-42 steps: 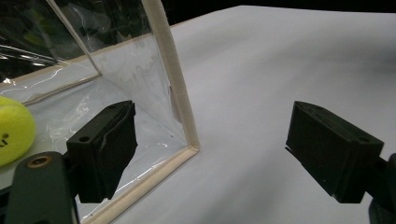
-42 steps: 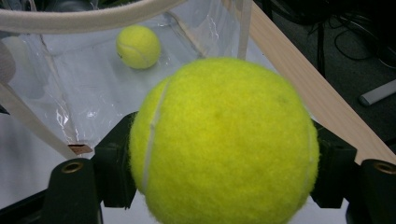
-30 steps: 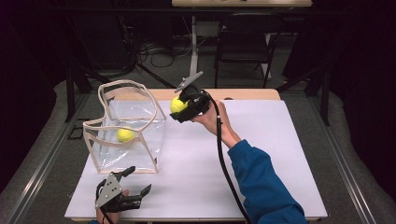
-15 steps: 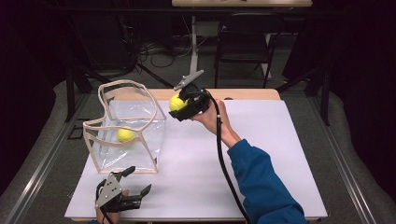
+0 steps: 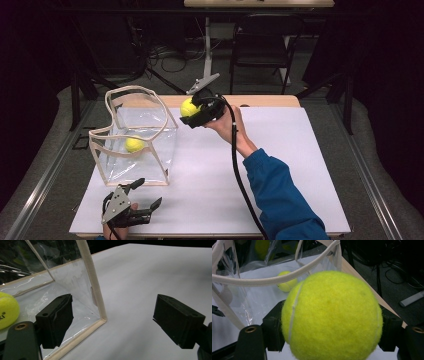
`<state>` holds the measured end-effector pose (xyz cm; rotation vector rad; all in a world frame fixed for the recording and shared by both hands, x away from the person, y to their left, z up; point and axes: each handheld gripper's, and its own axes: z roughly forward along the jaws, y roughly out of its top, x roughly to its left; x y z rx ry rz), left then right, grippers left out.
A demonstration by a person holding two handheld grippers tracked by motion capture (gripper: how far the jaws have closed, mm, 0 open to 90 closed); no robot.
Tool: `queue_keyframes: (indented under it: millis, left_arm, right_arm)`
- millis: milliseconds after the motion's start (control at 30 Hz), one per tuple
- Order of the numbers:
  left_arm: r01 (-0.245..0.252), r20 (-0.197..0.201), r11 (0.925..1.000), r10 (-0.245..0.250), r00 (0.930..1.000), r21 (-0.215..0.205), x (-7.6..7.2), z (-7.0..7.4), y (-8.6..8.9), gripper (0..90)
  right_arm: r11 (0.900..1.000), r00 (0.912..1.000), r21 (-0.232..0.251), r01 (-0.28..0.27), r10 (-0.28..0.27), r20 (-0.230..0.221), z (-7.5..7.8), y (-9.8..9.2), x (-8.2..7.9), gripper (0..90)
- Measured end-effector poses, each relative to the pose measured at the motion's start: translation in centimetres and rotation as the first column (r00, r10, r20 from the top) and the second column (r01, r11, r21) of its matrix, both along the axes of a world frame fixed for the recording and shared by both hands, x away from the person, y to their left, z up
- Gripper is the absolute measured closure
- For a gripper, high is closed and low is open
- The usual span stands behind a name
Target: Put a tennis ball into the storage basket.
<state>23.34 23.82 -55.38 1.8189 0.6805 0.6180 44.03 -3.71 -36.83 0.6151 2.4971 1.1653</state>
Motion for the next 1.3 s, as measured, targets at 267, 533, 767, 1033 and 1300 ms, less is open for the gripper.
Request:
queue_keyframes:
  millis: [267,533,767,1033,1300]
  left_arm:
    - [0.0,0.0,1.0,0.0,1.0,-0.001,0.0,0.0,0.0,15.9]
    - [0.0,0.0,1.0,0.0,1.0,-0.002,0.0,0.0,0.0,15.9]
    - [0.0,0.001,1.0,0.0,1.0,-0.002,0.0,0.0,0.0,15.9]
    - [0.0,0.001,1.0,0.0,1.0,-0.002,0.0,0.0,0.0,15.9]
    - [-0.003,0.002,1.0,0.003,1.0,-0.001,0.0,0.0,0.0,15.9]
  right_arm:
    - [1.0,0.9999,0.012,-0.001,0.001,0.011,0.3,0.0,-0.1,25.8]
    - [1.0,0.9997,0.027,-0.003,0.002,0.023,0.6,0.3,-0.2,25.8]
    - [0.999,0.9996,0.038,-0.004,0.003,0.029,0.9,0.4,-0.2,25.8]
    - [0.999,0.9995,0.051,-0.007,0.006,0.033,1.1,0.7,-0.3,25.8]
    - [0.998,0.9992,0.055,-0.014,0.011,0.037,1.3,1.1,-0.4,25.8]
